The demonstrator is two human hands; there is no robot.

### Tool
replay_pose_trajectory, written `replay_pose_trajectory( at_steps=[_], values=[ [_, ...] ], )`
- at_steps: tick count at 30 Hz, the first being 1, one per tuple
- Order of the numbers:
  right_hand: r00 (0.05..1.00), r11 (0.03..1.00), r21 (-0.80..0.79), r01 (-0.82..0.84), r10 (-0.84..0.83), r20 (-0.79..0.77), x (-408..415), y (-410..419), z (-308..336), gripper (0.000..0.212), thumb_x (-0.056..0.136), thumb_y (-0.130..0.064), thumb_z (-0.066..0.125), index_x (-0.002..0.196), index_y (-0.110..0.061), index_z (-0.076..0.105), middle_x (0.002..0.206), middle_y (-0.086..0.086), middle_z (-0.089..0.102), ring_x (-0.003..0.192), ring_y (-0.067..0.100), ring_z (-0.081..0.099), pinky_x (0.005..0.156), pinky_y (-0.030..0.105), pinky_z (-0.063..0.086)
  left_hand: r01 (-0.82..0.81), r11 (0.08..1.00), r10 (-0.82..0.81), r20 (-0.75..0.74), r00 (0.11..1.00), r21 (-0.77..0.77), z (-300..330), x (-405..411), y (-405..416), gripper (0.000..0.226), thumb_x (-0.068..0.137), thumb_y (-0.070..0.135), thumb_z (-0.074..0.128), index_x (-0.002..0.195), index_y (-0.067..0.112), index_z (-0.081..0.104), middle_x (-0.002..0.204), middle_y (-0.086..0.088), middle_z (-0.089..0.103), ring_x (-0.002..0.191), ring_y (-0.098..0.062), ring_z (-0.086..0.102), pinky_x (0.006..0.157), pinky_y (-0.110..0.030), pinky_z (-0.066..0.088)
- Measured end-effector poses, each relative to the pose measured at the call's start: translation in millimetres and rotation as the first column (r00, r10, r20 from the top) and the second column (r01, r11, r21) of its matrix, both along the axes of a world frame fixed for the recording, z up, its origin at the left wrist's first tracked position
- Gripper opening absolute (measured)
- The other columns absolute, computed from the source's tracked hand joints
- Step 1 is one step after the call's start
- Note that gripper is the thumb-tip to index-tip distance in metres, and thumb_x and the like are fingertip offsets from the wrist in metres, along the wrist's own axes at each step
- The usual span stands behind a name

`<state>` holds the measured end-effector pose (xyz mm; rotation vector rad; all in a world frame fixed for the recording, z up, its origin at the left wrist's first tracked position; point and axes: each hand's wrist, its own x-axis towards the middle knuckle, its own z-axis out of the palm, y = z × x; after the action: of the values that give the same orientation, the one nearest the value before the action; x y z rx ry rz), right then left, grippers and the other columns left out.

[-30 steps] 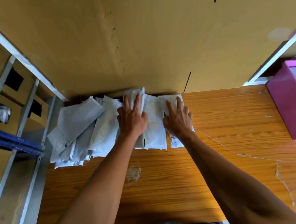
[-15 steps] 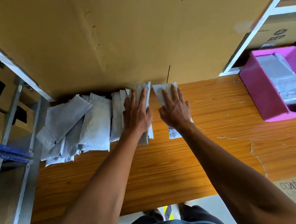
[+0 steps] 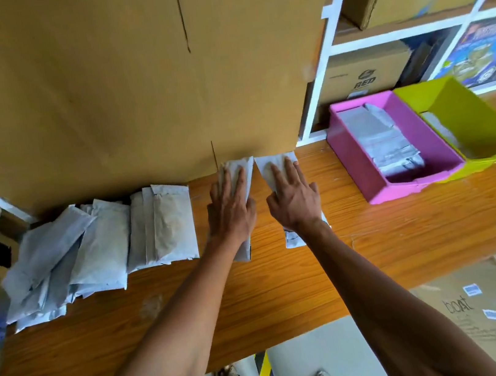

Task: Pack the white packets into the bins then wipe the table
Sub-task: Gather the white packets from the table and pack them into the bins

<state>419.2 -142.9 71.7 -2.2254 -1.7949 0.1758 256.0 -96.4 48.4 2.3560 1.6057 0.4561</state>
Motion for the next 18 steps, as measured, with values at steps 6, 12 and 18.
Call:
replay_pose_trajectory(
  at_steps=[6,12,18],
  values=[
    [0.997,0.995,0.064,0.076,-0.076,-0.008,81.7,-37.3,14.2,0.077,0.091,-0.040,0.050,0.164,-0.030,0.026,0.174,0.007,0.018,0.161,0.028,0.016,0.105,0.059,0.042,-0.036,0.998,0.034,0.042,0.999,0.054,27.2,97.7,-34.8,0.076,0.102,0.039,0.051,0.168,0.036,0.014,0.178,0.001,0.002,0.154,-0.035,0.023,0.105,-0.053,0.048],
    [0.988,0.978,0.141,0.156,-0.153,-0.029,164.7,-78.8,24.8,0.078,0.087,-0.047,0.043,0.162,-0.030,0.032,0.173,0.008,0.024,0.159,0.029,0.023,0.105,0.060,0.043,0.028,0.996,-0.035,0.085,0.996,0.080,44.1,190.6,-66.0,0.075,0.102,0.038,0.050,0.168,0.038,0.013,0.178,0.001,0.004,0.155,-0.035,0.020,0.111,-0.055,0.045],
    [0.960,0.949,0.150,0.278,-0.277,-0.029,250.4,-124.3,26.2,0.074,0.094,-0.057,0.035,0.163,-0.030,0.029,0.174,0.007,0.018,0.160,0.029,0.019,0.108,0.063,0.039,0.122,0.989,-0.130,0.091,0.987,0.087,48.7,285.2,-102.8,0.072,0.102,0.040,0.047,0.167,0.035,0.018,0.177,-0.001,0.006,0.156,-0.035,0.017,0.115,-0.056,0.041]
  ],
)
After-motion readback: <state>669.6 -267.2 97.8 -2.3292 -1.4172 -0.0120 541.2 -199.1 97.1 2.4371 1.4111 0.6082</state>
